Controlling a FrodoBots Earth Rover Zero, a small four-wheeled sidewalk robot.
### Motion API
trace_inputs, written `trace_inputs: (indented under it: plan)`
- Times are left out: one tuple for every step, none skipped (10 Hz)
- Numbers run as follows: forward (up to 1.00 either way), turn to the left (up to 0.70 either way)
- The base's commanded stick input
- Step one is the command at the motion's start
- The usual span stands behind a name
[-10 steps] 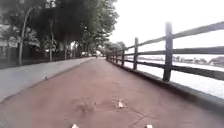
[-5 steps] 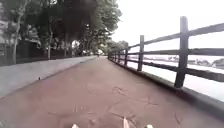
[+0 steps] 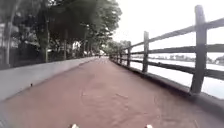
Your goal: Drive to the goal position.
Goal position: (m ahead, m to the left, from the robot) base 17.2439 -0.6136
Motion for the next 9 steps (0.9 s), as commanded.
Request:
trace_inputs:
  plan:
    - [0.85, 0.00]
    - [0.85, 0.00]
    - [0.85, 0.00]
    - [0.85, 0.00]
    - [0.85, 0.00]
    - [0.85, 0.00]
    - [0.85, 0.00]
    - [0.85, 0.00]
    - [0.85, 0.00]
